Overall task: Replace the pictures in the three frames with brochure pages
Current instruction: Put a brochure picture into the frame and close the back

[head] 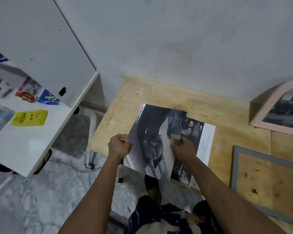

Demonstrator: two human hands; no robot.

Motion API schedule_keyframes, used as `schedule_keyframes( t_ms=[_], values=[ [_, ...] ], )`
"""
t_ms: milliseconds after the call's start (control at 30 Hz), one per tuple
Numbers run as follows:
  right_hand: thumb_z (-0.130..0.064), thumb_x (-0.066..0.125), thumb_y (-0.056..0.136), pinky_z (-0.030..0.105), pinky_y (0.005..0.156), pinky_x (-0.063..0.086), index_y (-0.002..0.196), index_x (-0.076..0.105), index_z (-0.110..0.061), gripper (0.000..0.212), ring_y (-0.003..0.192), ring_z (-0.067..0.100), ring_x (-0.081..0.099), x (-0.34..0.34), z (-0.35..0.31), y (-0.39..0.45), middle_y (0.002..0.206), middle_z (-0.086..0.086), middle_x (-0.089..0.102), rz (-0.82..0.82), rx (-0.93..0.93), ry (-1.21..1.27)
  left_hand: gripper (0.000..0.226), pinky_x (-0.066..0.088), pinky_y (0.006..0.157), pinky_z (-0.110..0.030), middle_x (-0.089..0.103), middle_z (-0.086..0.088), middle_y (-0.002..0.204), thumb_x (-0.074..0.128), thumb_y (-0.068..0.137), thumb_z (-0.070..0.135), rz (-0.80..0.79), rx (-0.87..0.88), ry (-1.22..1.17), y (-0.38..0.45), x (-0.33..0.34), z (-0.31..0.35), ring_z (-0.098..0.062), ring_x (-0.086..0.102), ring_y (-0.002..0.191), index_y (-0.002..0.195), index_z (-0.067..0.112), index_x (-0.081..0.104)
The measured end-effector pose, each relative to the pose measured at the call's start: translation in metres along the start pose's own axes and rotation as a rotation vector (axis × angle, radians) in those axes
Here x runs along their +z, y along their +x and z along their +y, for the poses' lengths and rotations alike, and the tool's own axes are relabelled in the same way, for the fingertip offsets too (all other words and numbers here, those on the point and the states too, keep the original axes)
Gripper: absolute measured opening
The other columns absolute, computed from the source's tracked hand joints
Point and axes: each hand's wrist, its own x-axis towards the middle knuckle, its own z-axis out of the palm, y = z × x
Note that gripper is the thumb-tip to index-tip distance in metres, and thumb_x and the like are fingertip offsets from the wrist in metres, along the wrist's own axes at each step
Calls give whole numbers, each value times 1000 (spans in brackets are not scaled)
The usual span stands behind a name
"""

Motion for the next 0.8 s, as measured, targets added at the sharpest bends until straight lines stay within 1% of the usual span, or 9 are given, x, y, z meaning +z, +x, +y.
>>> schedule_keyframes(
  t_ms=[100,200,267,333,400,500,667,733,800],
  values=[
    [-30,56,87,43,75,57,95,65,-12,22,84,30,67,39,-12,13,88,8,69,50,-25,-66,20,50,69,-29,65,3,72,79,77,8,31,-26,16,28,-15,-7,-23,63,75,77,18,63],
    [-20,55,90,40,70,54,96,67,-9,17,80,30,65,66,-25,24,86,11,69,45,-17,-135,16,43,69,-25,62,3,73,76,78,7,72,-33,65,51,-24,-14,-23,60,76,84,16,63],
    [-16,57,89,41,73,57,98,68,-8,16,84,33,66,79,-32,31,89,13,70,84,17,-161,17,41,69,-24,62,1,76,75,79,7,81,-44,90,64,-26,-16,-22,59,76,86,17,63],
    [-15,58,90,35,74,55,98,69,-10,14,87,32,66,88,-34,38,92,13,70,136,45,-184,19,42,70,-24,64,1,77,76,78,8,78,-49,109,77,-26,-18,-22,61,78,87,19,63],
    [-13,58,92,27,72,47,98,69,-10,13,89,29,64,93,-35,45,93,10,69,175,92,-215,20,44,71,-24,68,-1,79,77,76,12,72,-53,146,90,-24,-22,-24,66,82,90,19,65],
    [-14,58,92,24,73,43,94,67,-10,11,86,28,62,98,-35,50,93,10,68,241,132,-243,23,44,73,-27,70,-4,88,78,75,18,49,-50,236,100,-19,-23,-28,65,87,93,20,64],
    [-17,55,92,30,78,54,83,66,-12,15,84,30,66,103,-30,54,85,13,69,272,137,-258,22,48,71,-34,67,-8,97,77,76,26,18,30,447,103,-13,-20,-32,63,94,91,19,62],
    [-18,54,92,31,76,54,82,65,-13,15,84,31,66,104,-30,54,85,13,69,265,132,-272,30,54,77,-39,66,-9,103,79,73,30,5,53,494,105,-13,-20,-34,64,100,95,19,62],
    [-17,54,92,31,78,53,85,65,-13,14,84,29,65,102,-32,54,87,12,68,257,129,-279,39,54,84,-44,62,-12,112,79,74,32,3,62,547,105,-12,-18,-36,60,107,104,17,59]
  ],
)
